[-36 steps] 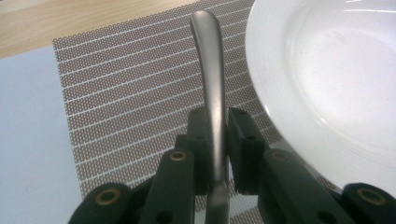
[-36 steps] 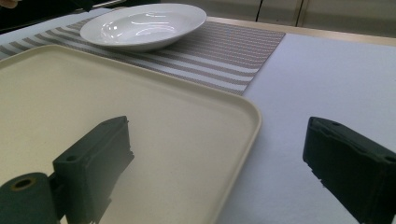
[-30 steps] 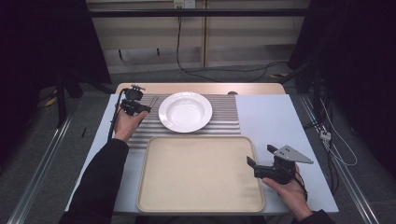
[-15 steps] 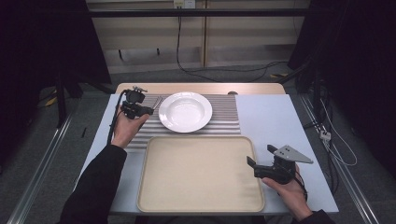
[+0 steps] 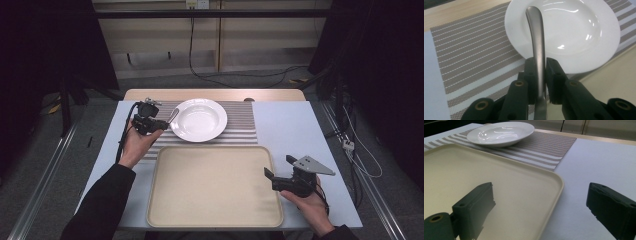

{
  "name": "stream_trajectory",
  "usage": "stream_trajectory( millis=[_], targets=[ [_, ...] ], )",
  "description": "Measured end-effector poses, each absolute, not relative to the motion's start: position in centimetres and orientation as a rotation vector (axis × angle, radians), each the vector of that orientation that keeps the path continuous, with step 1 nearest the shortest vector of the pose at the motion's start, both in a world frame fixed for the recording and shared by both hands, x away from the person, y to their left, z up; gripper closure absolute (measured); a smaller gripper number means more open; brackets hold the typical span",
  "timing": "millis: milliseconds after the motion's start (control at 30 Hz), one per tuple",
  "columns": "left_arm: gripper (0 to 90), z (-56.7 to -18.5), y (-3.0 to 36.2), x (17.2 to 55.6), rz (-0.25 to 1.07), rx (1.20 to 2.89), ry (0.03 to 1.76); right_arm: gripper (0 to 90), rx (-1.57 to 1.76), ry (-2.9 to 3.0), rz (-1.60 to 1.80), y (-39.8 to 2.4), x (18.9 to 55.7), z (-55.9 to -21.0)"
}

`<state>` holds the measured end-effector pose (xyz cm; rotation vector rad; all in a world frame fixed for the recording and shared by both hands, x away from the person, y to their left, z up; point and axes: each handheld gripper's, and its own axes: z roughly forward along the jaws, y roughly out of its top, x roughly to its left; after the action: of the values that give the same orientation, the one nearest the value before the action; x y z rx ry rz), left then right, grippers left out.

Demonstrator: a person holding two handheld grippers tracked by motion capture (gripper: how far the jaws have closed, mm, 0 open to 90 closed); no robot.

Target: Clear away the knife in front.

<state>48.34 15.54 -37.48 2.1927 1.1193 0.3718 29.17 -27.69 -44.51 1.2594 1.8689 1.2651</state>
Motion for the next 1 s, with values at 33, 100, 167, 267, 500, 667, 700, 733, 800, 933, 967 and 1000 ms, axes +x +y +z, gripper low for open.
stream_trajectory(
  millis=[33, 100, 167, 267, 500, 667, 700, 733, 800, 933, 967, 1000],
  targets=[
    [79.8, -37.5, 15.4, 48.1, 0.368, 2.192, 1.119, 7.4, 1.259, 1.869, 1.265, -27.7, 29.2, -44.5],
    [79.8, -37.6, 15.3, 47.8, 0.361, 2.195, 1.114, 7.4, 1.259, 1.87, 1.264, -27.7, 29.2, -44.5],
    [79.8, -37.6, 15.2, 47.4, 0.355, 2.197, 1.108, 7.4, 1.259, 1.871, 1.266, -27.7, 29.2, -44.5],
    [79.8, -37.7, 15.0, 46.9, 0.352, 2.202, 1.101, 7.3, 1.258, 1.871, 1.265, -27.6, 29.2, -44.5],
    [79.8, -37.7, 14.2, 45.7, 0.359, 2.236, 1.092, 7.3, 1.254, 1.873, 1.266, -27.6, 29.2, -44.5],
    [79.8, -38.1, 13.8, 44.8, 0.34, 2.248, 1.083, 7.4, 1.253, 1.874, 1.267, -27.6, 29.2, -44.5],
    [79.8, -38.1, 13.8, 44.6, 0.342, 2.255, 1.079, 7.3, 1.254, 1.874, 1.268, -27.6, 29.2, -44.5],
    [79.8, -38.2, 13.7, 44.4, 0.338, 2.254, 1.081, 7.3, 1.254, 1.874, 1.268, -27.6, 29.2, -44.5],
    [79.8, -38.2, 13.6, 44.1, 0.332, 2.253, 1.077, 7.3, 1.255, 1.876, 1.264, -27.6, 29.2, -44.5],
    [79.8, -38.4, 13.1, 43.3, 0.306, 2.217, 1.092, 7.3, 1.254, 1.875, 1.267, -27.6, 29.2, -44.5],
    [79.8, -38.3, 13.2, 43.2, 0.304, 2.238, 1.074, 7.3, 1.254, 1.875, 1.266, -27.6, 29.2, -44.5],
    [79.8, -38.3, 13.1, 43.0, 0.296, 2.226, 1.077, 7.3, 1.254, 1.875, 1.267, -27.6, 29.2, -44.5]
  ],
)
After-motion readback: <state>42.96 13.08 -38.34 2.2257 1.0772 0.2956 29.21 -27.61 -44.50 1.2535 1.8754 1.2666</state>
